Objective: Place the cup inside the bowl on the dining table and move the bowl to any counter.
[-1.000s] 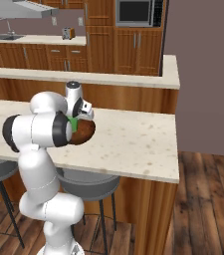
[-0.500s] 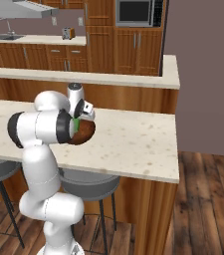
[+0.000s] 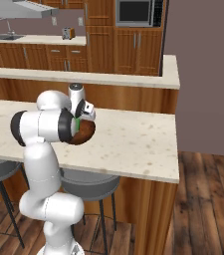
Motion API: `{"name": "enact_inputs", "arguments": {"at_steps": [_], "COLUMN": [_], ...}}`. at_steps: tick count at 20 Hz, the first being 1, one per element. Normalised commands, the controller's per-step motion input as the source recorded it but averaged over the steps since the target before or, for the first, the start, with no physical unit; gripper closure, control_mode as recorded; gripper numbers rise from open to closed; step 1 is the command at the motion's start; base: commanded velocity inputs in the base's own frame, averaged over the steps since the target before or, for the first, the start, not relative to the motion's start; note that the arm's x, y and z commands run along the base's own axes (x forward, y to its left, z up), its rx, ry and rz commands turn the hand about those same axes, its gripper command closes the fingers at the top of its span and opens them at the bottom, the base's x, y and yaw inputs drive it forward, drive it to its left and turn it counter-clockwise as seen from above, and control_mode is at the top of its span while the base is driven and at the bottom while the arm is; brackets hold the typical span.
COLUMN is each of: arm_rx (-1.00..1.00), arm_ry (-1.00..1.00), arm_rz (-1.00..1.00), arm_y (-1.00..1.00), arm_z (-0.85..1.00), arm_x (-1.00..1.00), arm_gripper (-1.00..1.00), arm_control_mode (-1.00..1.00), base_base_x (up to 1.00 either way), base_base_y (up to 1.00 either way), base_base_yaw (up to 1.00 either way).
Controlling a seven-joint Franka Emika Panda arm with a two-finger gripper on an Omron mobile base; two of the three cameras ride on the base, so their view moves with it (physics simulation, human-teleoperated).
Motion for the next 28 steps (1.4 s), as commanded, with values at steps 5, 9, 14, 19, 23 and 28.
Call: {"name": "enact_inputs", "arguments": {"at_steps": [5, 9, 14, 19, 23, 28], "arm_rx": [0.0, 0.0, 0.0, 0.0, 0.0, 0.0], "arm_ry": [0.0, 0.0, 0.0, 0.0, 0.0, 0.0], "arm_rz": [0.0, 0.0, 0.0, 0.0, 0.0, 0.0], "arm_y": [0.0, 0.0, 0.0, 0.0, 0.0, 0.0], "arm_z": [-0.1, -0.11, -0.12, -0.19, -0.19, -0.14], "arm_x": [0.0, 0.0, 0.0, 0.0, 0.0, 0.0], "arm_gripper": [1.0, 1.0, 1.0, 1.0, 1.0, 1.0], "arm_control_mode": [-1.0, -1.0, -1.0, -1.0, -1.0, -1.0], "base_base_x": [0.0, 0.0, 0.0, 0.0, 0.0, 0.0], "base_base_y": [0.0, 0.0, 0.0, 0.0, 0.0, 0.0], "base_base_yaw": [0.0, 0.0, 0.0, 0.0, 0.0, 0.0]}}
